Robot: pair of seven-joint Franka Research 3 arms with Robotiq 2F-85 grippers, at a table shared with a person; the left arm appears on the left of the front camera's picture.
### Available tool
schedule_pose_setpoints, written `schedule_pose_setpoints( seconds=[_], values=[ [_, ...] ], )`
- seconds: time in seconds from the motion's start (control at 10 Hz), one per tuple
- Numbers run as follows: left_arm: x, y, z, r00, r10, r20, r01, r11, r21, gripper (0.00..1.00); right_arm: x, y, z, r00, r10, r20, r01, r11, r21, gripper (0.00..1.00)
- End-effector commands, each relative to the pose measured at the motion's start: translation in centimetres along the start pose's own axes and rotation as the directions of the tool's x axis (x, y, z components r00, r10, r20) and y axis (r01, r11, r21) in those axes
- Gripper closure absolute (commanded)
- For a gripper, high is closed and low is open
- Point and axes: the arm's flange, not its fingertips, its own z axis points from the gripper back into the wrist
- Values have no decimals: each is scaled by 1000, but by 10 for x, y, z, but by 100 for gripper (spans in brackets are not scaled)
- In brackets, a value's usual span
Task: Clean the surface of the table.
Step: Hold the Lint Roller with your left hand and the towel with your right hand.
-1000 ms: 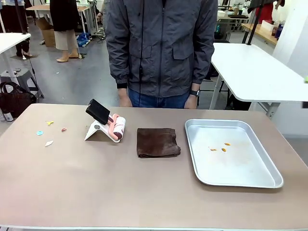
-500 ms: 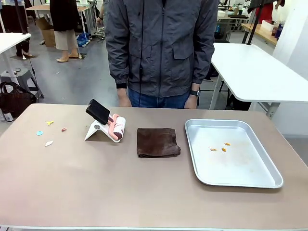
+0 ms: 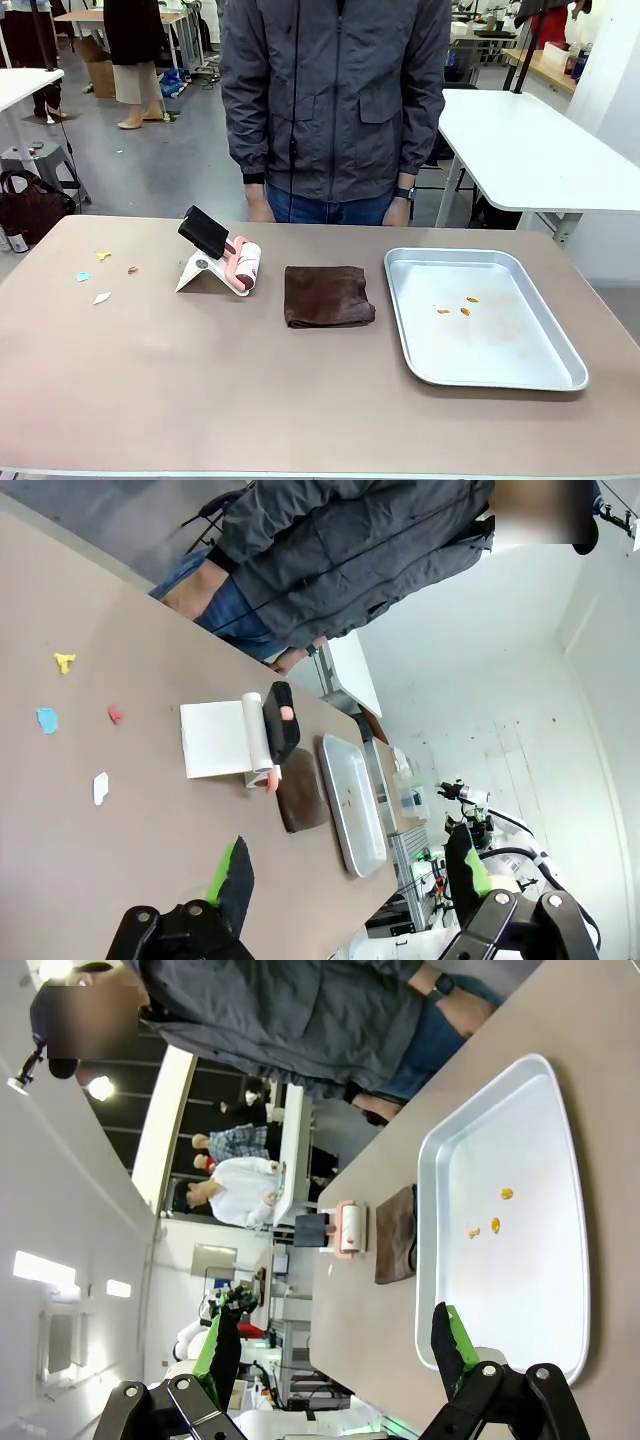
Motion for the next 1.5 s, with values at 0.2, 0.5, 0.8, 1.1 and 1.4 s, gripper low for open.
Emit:
schedule_pose_setpoints(
  seconds=[0.2,0.5,0.8,1.1,1.4],
  values=[
    [0,0,0,1000,-2,-1,2,1000,1,0,0,1,1,1000,0,3,0,1000,2,0],
    [7,-20,-14,996,-48,-71,42,996,-72,0,-13,46,-44,987,146,-74,-145,989,12,0],
    [24,-66,-75,961,-38,-273,56,997,60,0,-16,93,-150,895,264,-360,-313,946,-84,0],
    [32,-103,-153,898,-49,-437,150,968,199,0,-31,120,-262,766,239,-597,-426,884,-191,0],
    [29,-115,-203,821,-38,-569,259,914,311,0,-74,127,-362,744,185,-642,-525,756,-390,0]
  ],
)
